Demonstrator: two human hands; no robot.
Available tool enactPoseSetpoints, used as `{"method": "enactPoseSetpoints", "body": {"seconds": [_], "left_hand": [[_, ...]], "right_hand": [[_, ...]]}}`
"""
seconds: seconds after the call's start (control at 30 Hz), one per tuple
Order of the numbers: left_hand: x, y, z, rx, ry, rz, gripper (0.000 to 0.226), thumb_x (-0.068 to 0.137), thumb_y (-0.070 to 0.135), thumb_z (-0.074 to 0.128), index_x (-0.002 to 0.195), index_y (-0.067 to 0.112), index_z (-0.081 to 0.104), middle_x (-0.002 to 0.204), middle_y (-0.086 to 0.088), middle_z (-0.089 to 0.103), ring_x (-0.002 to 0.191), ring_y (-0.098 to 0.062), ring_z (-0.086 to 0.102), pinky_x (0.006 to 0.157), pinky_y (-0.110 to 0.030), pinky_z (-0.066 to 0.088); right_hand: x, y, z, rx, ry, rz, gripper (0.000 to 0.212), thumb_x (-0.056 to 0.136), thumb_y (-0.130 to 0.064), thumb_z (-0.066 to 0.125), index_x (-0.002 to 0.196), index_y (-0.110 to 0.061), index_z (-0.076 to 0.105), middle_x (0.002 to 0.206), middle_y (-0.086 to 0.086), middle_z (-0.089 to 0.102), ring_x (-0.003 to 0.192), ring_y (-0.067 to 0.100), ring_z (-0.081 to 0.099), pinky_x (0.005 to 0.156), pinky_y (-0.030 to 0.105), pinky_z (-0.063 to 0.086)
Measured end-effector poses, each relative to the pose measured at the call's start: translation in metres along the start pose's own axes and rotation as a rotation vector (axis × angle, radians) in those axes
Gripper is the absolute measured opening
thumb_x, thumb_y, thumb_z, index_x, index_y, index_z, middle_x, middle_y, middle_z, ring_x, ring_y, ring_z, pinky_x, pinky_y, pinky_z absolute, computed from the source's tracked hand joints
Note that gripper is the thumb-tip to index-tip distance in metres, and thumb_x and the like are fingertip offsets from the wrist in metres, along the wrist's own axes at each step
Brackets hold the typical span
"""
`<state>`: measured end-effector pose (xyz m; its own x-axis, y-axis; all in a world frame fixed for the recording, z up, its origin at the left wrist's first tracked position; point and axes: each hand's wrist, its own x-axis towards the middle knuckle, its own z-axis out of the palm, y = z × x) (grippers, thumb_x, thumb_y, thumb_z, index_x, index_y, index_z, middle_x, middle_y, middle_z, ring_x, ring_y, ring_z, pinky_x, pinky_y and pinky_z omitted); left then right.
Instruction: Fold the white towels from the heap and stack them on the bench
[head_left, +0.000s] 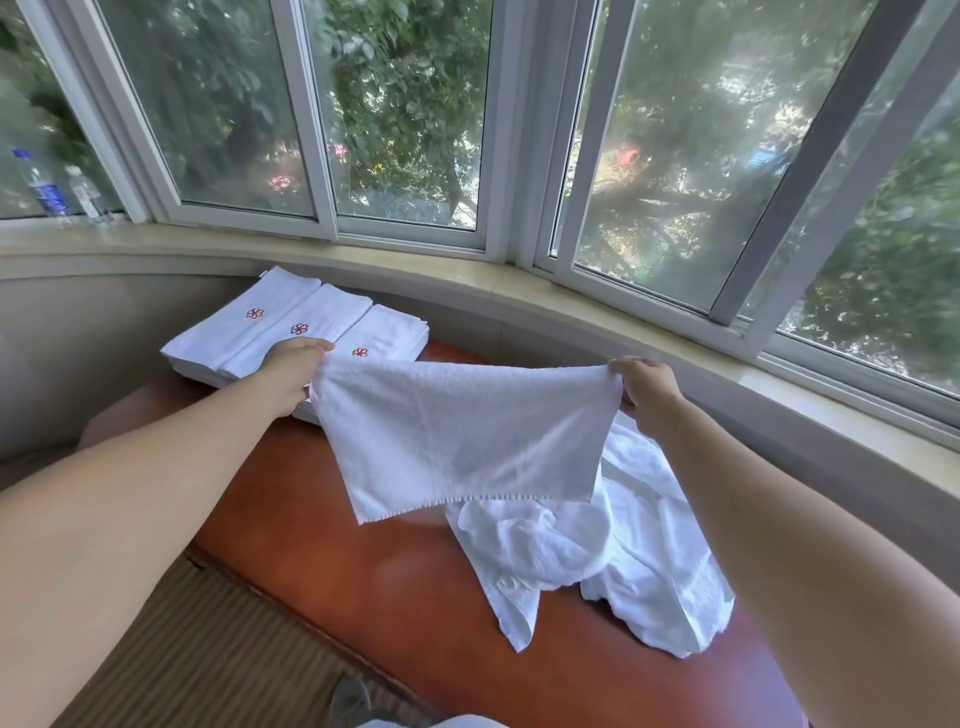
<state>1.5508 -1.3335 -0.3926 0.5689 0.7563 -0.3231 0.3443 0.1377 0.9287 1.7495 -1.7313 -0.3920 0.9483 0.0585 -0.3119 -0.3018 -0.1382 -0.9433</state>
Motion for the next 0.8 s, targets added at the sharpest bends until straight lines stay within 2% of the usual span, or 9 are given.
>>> {"method": "enactPoseSetpoints", "body": {"seconds": [0.1,0.13,0.23,0.33,0.43,0.5,0.57,0.67,0.8], "left_hand": [[0.000,-0.004,-0.008,0.205,0.037,0.080,0.041,0.096,0.006,0.035,0.108,0.023,0.071,0.135,-0.013,0.059,0.104,-0.036,0.062,0.073,-0.035,0.046],[0.001,-0.006,-0.010,0.246,0.027,0.084,0.040,0.098,0.006,0.035,0.112,0.021,0.070,0.138,-0.014,0.058,0.107,-0.035,0.062,0.076,-0.035,0.047],[0.003,-0.009,-0.017,0.206,-0.171,-0.046,0.023,0.095,0.007,0.058,0.115,0.017,0.066,0.115,-0.010,0.064,0.086,-0.022,0.061,0.063,-0.028,0.051],[0.000,-0.014,-0.026,0.333,-0.334,-0.129,0.041,0.093,-0.001,0.065,0.131,0.014,0.061,0.125,-0.009,0.061,0.103,-0.017,0.062,0.073,-0.027,0.055],[-0.005,-0.023,-0.022,0.620,-0.220,-0.007,0.045,0.099,-0.004,0.045,0.137,0.017,0.058,0.150,-0.013,0.044,0.124,-0.026,0.051,0.092,-0.032,0.051],[-0.008,-0.029,-0.015,0.714,-0.125,0.054,0.051,0.099,-0.004,0.036,0.141,0.019,0.055,0.156,-0.014,0.039,0.133,-0.030,0.046,0.099,-0.033,0.046],[-0.008,-0.031,-0.010,0.543,-0.067,0.020,0.047,0.101,0.001,0.035,0.141,0.017,0.056,0.144,-0.014,0.048,0.119,-0.030,0.052,0.094,-0.037,0.049],[-0.007,-0.028,-0.014,-0.011,-0.037,-0.210,0.033,0.104,0.011,0.043,0.132,0.014,0.062,0.114,-0.009,0.060,0.093,-0.024,0.058,0.071,-0.034,0.052],[0.001,-0.029,-0.029,-0.263,-0.086,-0.289,0.026,0.104,0.014,0.051,0.127,0.015,0.063,0.106,-0.003,0.067,0.091,-0.017,0.064,0.076,-0.031,0.052]], "right_hand": [[-0.003,0.000,0.001,0.017,0.004,-0.058,0.016,0.091,-0.003,0.061,0.093,-0.019,0.065,0.081,0.006,0.058,0.064,0.019,0.053,0.062,0.031,0.047],[-0.004,0.000,0.002,0.015,0.013,-0.076,0.017,0.091,-0.004,0.060,0.094,-0.020,0.066,0.081,0.005,0.059,0.063,0.019,0.053,0.061,0.031,0.047],[-0.007,-0.002,0.005,0.021,0.042,-0.095,0.019,0.091,-0.007,0.058,0.091,-0.022,0.070,0.077,0.002,0.060,0.059,0.019,0.051,0.055,0.029,0.044],[-0.007,-0.006,0.006,0.028,0.059,-0.102,0.021,0.090,-0.008,0.057,0.090,-0.023,0.071,0.078,0.002,0.060,0.060,0.020,0.052,0.052,0.029,0.043],[-0.007,-0.008,0.009,0.026,0.058,-0.105,0.021,0.088,-0.008,0.057,0.089,-0.023,0.071,0.076,0.003,0.060,0.056,0.021,0.050,0.049,0.028,0.042],[-0.007,-0.008,0.013,0.025,0.051,-0.101,0.020,0.087,-0.009,0.057,0.088,-0.023,0.071,0.074,0.003,0.058,0.054,0.022,0.048,0.047,0.025,0.040],[-0.007,-0.007,0.014,0.029,0.050,-0.095,0.019,0.086,-0.009,0.057,0.088,-0.023,0.071,0.074,0.003,0.059,0.056,0.022,0.048,0.045,0.024,0.040],[-0.007,-0.005,0.012,0.035,0.059,-0.088,0.020,0.087,-0.008,0.057,0.086,-0.023,0.071,0.076,0.004,0.061,0.059,0.023,0.053,0.049,0.026,0.043],[-0.003,0.000,0.005,0.032,0.067,-0.082,0.025,0.088,-0.006,0.056,0.084,-0.022,0.075,0.078,0.004,0.063,0.063,0.022,0.054,0.061,0.033,0.048]]}}
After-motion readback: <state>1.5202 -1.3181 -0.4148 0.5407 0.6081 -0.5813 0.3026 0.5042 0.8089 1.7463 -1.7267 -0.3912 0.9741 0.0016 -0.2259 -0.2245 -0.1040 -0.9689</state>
